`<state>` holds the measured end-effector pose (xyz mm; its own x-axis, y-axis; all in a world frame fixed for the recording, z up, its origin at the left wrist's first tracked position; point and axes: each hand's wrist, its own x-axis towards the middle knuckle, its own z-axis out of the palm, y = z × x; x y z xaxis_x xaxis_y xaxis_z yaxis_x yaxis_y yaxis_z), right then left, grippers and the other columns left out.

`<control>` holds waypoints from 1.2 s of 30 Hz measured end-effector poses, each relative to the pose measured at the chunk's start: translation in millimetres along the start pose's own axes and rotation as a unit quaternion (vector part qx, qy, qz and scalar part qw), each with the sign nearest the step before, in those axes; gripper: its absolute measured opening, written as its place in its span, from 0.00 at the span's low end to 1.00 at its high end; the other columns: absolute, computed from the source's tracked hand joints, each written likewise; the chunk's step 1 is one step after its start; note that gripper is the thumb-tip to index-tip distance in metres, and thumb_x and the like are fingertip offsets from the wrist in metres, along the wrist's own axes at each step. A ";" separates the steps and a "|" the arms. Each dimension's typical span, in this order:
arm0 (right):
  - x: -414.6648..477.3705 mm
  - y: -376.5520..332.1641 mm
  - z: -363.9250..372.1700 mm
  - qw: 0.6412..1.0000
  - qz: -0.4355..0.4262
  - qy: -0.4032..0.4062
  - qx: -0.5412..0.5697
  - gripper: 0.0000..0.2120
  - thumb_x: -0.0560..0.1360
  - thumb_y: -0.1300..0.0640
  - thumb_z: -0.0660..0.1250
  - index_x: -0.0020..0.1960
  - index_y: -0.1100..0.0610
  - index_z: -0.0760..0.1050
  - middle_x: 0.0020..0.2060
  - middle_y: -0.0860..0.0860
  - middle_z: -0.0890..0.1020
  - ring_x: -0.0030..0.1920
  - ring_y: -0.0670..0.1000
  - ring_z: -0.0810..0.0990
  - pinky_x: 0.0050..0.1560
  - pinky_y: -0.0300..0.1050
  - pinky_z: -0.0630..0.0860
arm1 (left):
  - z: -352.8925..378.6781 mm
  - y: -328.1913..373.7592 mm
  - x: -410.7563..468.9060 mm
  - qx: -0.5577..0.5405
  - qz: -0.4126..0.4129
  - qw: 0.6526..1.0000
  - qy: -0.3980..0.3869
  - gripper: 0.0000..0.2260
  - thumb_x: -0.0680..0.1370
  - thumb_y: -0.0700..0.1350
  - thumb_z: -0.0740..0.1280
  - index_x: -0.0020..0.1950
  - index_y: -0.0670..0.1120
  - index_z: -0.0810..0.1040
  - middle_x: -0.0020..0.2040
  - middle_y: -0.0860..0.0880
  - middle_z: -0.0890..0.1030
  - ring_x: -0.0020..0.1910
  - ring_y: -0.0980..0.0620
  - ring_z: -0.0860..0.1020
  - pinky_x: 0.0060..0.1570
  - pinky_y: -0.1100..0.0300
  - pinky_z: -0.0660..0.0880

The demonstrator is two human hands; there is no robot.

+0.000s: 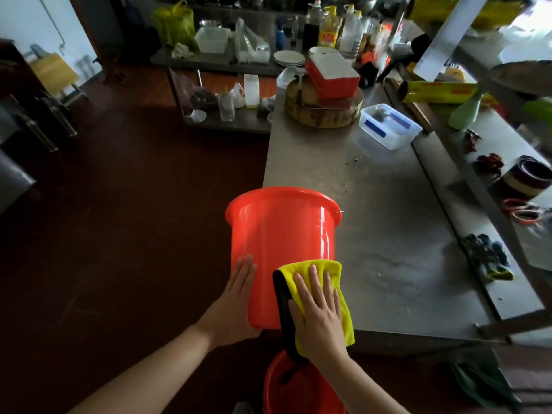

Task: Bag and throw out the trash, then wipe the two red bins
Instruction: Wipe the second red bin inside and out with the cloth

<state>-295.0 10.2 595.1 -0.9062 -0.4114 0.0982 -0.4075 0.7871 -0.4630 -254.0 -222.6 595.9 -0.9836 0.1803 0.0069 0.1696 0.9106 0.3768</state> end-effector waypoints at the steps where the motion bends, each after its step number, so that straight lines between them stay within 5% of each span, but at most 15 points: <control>1: 5.1 0.2 -2.9 1.000 0.001 -0.004 0.005 0.27 0.84 0.37 0.49 0.82 0.38 0.51 0.82 0.44 0.46 0.82 0.53 0.39 0.80 0.59 0.46 | 0.4 0.3 0.4 0.002 -0.003 1.000 -0.007 0.58 0.67 0.64 0.71 0.80 0.36 0.41 0.81 0.41 0.37 0.80 0.40 0.37 0.78 0.38 0.50; 17: 145.3 4.1 -72.4 0.996 0.003 -0.061 -0.064 0.29 0.83 0.35 0.47 0.82 0.39 0.48 0.82 0.44 0.45 0.81 0.55 0.39 0.80 0.61 0.45 | 57.9 41.2 -10.9 -0.147 -0.056 0.984 0.086 0.61 0.68 0.67 0.75 0.81 0.38 0.39 0.82 0.40 0.39 0.81 0.41 0.43 0.76 0.45 0.55; 28: 132.9 -10.0 -50.3 0.993 0.000 -0.029 -0.111 0.29 0.83 0.34 0.44 0.82 0.41 0.48 0.82 0.45 0.43 0.81 0.55 0.35 0.80 0.62 0.42 | 60.5 23.7 -13.2 -0.131 -0.102 0.986 0.017 0.62 0.69 0.72 0.68 0.78 0.43 0.27 0.78 0.48 0.25 0.80 0.49 0.34 0.79 0.51 0.53; 36: 135.5 -33.9 -35.3 0.991 -0.013 -0.031 -0.126 0.29 0.83 0.35 0.44 0.82 0.41 0.48 0.82 0.45 0.41 0.81 0.54 0.34 0.80 0.62 0.45 | 41.6 47.2 7.3 -0.009 -0.031 0.998 0.046 0.63 0.64 0.75 0.68 0.82 0.40 0.43 0.83 0.41 0.44 0.81 0.40 0.45 0.74 0.44 0.51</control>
<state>-408.0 -56.0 655.2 -0.8890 -0.4552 0.0491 -0.4539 0.8621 -0.2254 -250.7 -162.8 575.2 -0.9937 0.0892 0.0674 0.1087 0.9120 0.3956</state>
